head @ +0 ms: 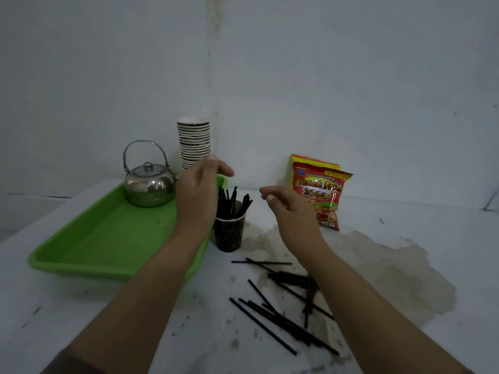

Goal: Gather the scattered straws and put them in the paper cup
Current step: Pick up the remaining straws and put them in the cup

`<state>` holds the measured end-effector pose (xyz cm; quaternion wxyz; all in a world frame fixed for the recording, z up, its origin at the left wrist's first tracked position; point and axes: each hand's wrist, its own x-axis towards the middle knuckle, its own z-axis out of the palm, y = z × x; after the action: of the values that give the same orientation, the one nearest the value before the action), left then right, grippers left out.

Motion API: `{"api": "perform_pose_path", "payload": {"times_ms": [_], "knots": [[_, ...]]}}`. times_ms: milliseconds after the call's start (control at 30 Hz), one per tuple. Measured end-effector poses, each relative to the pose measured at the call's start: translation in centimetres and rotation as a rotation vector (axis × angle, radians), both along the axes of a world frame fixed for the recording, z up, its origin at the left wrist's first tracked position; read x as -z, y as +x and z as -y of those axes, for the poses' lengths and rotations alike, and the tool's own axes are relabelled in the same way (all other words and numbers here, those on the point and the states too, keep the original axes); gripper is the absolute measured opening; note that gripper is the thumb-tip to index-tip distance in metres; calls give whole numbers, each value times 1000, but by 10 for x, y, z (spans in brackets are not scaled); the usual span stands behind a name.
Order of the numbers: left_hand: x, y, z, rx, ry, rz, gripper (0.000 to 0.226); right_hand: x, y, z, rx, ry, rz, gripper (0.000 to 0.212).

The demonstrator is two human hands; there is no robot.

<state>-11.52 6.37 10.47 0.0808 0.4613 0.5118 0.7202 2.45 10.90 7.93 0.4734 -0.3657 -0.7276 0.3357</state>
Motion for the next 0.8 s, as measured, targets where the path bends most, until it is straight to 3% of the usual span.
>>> {"api": "perform_pose_path", "payload": {"times_ms": [167, 500, 800], "knots": [[29, 39, 38, 155, -90, -250, 15, 24, 51, 32, 45, -13, 84, 20], [94, 62, 62, 371, -304, -825, 25, 58, 109, 62, 70, 45, 290, 19], [103, 65, 61, 483, -377, -1071, 29, 75, 110, 60, 31, 234, 587, 18]]}}
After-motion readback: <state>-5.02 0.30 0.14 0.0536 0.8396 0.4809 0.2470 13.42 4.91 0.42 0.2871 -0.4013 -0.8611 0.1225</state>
